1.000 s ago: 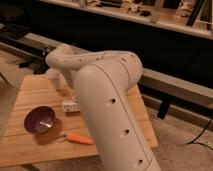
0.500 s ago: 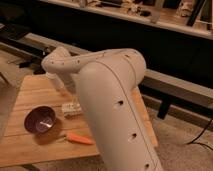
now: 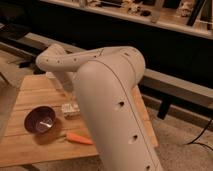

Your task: Stand the bottle upright

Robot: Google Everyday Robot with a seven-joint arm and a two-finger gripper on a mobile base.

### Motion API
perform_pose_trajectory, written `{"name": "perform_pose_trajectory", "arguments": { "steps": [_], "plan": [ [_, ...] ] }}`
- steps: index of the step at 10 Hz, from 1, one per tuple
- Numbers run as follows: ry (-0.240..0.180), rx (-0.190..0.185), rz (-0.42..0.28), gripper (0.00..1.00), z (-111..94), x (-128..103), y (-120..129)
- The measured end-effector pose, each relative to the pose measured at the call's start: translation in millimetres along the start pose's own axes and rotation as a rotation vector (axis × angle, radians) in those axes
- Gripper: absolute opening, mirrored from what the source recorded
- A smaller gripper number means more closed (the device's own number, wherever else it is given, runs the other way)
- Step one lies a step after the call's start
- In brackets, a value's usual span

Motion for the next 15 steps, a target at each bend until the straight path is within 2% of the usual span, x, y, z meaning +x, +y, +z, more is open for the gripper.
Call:
{"name": "perform_pose_trajectory", "arguments": {
  "steps": [2, 3, 6, 8, 9, 11, 14, 15],
  "plan": [
    [-0.032, -0.05, 0.145, 0.8, -7.8, -10.8, 8.2],
    [-0.031, -0.08, 0.24, 0.8, -6.1, -13.2, 10.4],
    [-0.016, -0.152, 0.468, 0.8, 4.8, -13.6, 12.4],
    [-0.01, -0.187, 0.523, 0.8, 13.5, -12.2, 21.9],
    [-0.014, -0.197, 0.532, 0.8, 15.6, -13.1, 27.9],
    [-0.033, -0.195, 0.572, 0.8, 20.2, -16.5, 38.2],
    [-0.036, -0.169, 0.678, 0.8, 30.4, -13.9, 37.8],
    [-0.037, -0.16, 0.733, 0.8, 34.1, -12.3, 34.7]
  ]
}}
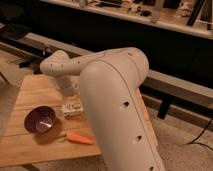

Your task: Stand the bottle upright

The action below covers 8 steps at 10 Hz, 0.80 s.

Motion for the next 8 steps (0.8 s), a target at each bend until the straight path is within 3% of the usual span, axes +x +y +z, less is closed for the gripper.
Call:
{"name": "perform_pose_trajectory", "arguments": {
  "steps": [3, 8],
  "plan": [
    [-0.008, 0.0, 0.087, 0.8, 4.3, -0.5, -3.8],
    [-0.003, 0.0, 0.108, 0.8, 5.5, 1.6, -4.8]
  ]
}}
